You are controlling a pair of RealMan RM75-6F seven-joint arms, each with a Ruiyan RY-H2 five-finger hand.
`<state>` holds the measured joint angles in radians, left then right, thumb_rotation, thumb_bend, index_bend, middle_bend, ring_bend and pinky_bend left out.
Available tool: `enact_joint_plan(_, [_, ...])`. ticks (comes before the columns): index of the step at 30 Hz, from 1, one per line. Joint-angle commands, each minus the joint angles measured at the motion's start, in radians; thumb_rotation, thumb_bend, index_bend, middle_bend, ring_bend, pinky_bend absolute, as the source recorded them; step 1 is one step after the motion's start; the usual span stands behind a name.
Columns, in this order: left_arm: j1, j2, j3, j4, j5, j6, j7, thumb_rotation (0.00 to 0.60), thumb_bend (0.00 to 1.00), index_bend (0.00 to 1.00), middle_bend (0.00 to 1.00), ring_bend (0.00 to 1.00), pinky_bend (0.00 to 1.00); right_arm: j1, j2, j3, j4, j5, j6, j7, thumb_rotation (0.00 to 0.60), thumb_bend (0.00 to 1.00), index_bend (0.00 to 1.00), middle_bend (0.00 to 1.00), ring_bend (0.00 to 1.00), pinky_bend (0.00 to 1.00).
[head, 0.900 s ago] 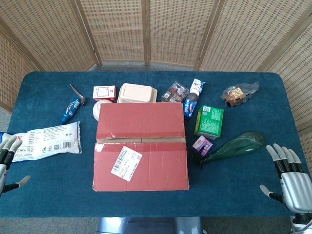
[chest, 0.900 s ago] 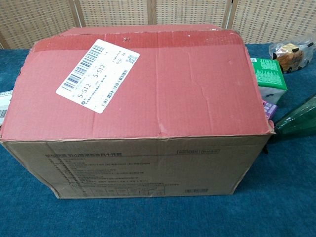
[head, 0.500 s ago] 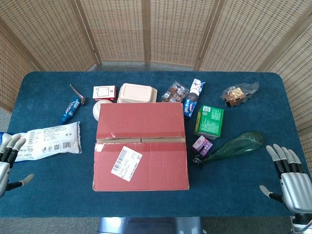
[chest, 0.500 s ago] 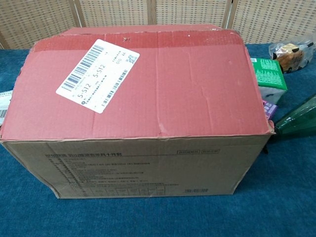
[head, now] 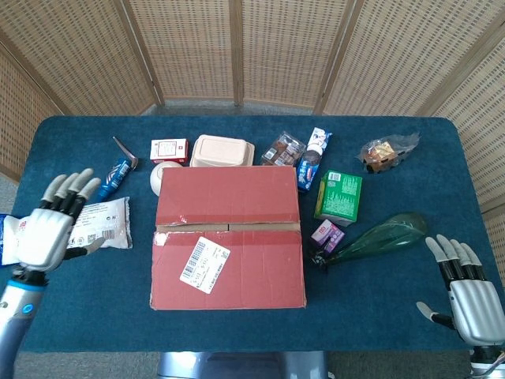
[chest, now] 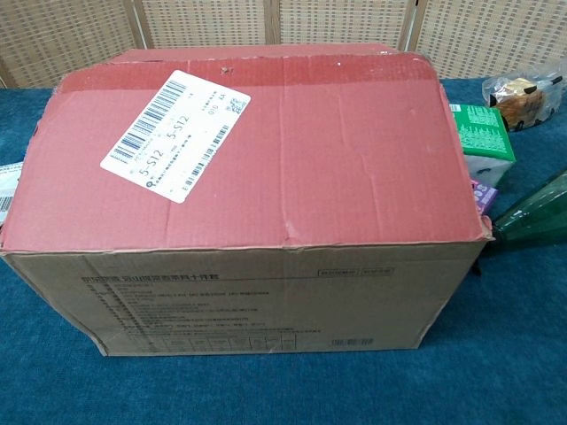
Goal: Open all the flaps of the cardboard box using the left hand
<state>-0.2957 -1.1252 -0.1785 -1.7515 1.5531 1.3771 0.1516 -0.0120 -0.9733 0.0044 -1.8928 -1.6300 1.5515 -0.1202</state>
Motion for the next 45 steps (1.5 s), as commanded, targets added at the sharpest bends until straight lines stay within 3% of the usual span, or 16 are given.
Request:
enact_joint_plan(1, [-0.048, -0.042, -0.021, -0.006, -0.035, -0.049, 0.046, 0.6, 0.01, 0.0, 0.0, 0.0, 0.0, 0.0, 0.0, 0.001, 0.0, 0.002, 0.001, -0.001, 0.6, 0.0, 0.0, 0.0, 0.0, 0.0])
enact_joint_plan(8, [-0.112, -0.135, -0.047, 0.022, -0.069, -0.074, 0.106, 0.6, 0.01, 0.0, 0.0, 0.0, 0.0, -0.001, 0.003, 0.004, 0.001, 0.006, 0.005, 0.008, 0.6, 0.0, 0.0, 0.0, 0.0, 0.0])
enact_joint_plan(25, [-0.198, -0.237, -0.085, 0.009, -0.196, -0.123, 0.206, 0.6, 0.01, 0.0, 0.0, 0.0, 0.0, 0.001, 0.002, 0.002, 0.005, 0.0, 0.004, 0.011, 0.6, 0.0, 0.0, 0.0, 0.0, 0.0])
enact_joint_plan(34, [-0.249, -0.3, -0.134, 0.044, -0.226, -0.095, 0.213, 0.6, 0.01, 0.0, 0.0, 0.0, 0.0, 0.007, -0.007, 0.001, 0.008, 0.009, -0.013, -0.001, 0.6, 0.0, 0.0, 0.0, 0.0, 0.0])
enact_joint_plan(45, [-0.319, -0.278, -0.231, 0.034, -0.23, -0.06, 0.256, 0.6, 0.01, 0.0, 0.0, 0.0, 0.0, 0.014, -0.014, -0.004, 0.01, 0.024, -0.039, -0.009, 0.6, 0.0, 0.0, 0.0, 0.0, 0.0])
